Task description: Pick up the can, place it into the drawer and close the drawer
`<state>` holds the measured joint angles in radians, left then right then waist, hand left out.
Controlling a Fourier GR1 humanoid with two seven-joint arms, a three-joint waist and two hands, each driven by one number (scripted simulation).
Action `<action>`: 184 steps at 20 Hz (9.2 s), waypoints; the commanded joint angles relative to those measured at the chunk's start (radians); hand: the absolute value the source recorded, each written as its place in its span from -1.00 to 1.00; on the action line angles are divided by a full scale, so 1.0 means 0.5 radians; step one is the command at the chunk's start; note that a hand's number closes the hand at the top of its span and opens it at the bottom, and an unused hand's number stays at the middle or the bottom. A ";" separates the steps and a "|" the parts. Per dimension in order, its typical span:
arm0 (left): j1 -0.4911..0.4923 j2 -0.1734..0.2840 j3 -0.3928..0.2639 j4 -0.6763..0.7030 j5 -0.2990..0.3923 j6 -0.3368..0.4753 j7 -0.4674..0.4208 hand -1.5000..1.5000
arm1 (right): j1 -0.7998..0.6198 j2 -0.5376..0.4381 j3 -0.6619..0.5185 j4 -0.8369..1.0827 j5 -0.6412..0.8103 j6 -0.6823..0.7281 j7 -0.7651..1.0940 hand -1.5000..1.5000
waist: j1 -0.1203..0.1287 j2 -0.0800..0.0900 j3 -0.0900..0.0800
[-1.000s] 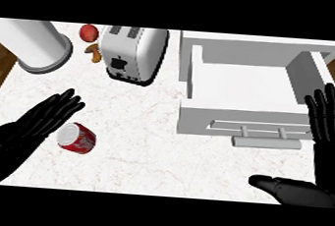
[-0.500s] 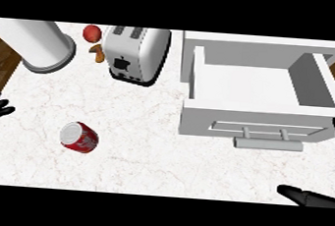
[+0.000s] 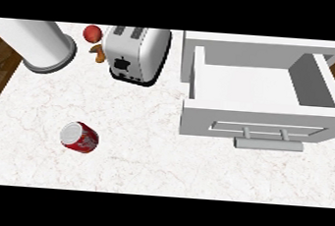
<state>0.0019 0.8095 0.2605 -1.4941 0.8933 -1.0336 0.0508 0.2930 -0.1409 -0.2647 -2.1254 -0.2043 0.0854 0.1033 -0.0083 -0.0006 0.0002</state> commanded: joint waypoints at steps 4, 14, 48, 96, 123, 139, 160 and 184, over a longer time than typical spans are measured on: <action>-0.038 0.145 -0.169 0.174 0.391 -0.024 0.215 -1.00 | 0.227 0.062 -0.068 0.006 -0.078 0.203 -0.194 -1.00 | -0.008 0.000 0.001; -0.258 0.093 -0.446 0.183 0.630 0.225 0.542 -1.00 | 0.180 -0.149 -0.491 0.046 -0.516 0.400 -0.043 -1.00 | -0.009 0.001 0.000; -0.514 -0.762 -0.138 1.196 -1.608 0.135 -0.751 -1.00 | 0.220 0.127 -0.685 -0.018 -0.416 0.726 -0.026 -1.00 | -0.012 0.009 -0.004; -0.962 -1.155 -0.152 2.080 -1.516 0.651 -1.088 1.00 | 0.287 0.225 -0.874 -0.236 -0.648 0.780 0.219 -1.00 | 0.051 -0.002 -0.001; -1.194 -1.618 -0.457 0.334 -1.316 2.514 0.063 1.00 | 0.342 0.237 -0.964 -0.271 -0.781 0.837 0.286 -1.00 | 0.000 -0.002 0.000; -1.957 -1.619 -0.659 0.700 -1.297 3.012 0.294 1.00 | 0.212 0.254 -0.811 -0.330 -0.656 0.704 0.355 -1.00 | -0.018 0.006 0.000; -2.690 -1.619 -0.935 1.653 -0.718 3.251 -0.088 1.00 | 0.154 0.207 -0.809 -0.284 -0.649 0.701 0.337 -1.00 | -0.088 0.025 0.002; -2.847 -1.619 -1.649 2.030 -0.051 3.569 -0.242 -1.00 | 0.097 0.202 -0.745 -0.384 -0.680 0.681 0.499 -1.00 | -0.158 0.036 0.004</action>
<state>-1.4024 0.0001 -0.5322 -0.5087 0.8368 0.7293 -0.0756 0.3407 -0.0411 -0.6511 -2.3022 -0.5422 0.4261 0.3319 -0.0847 0.0163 0.0020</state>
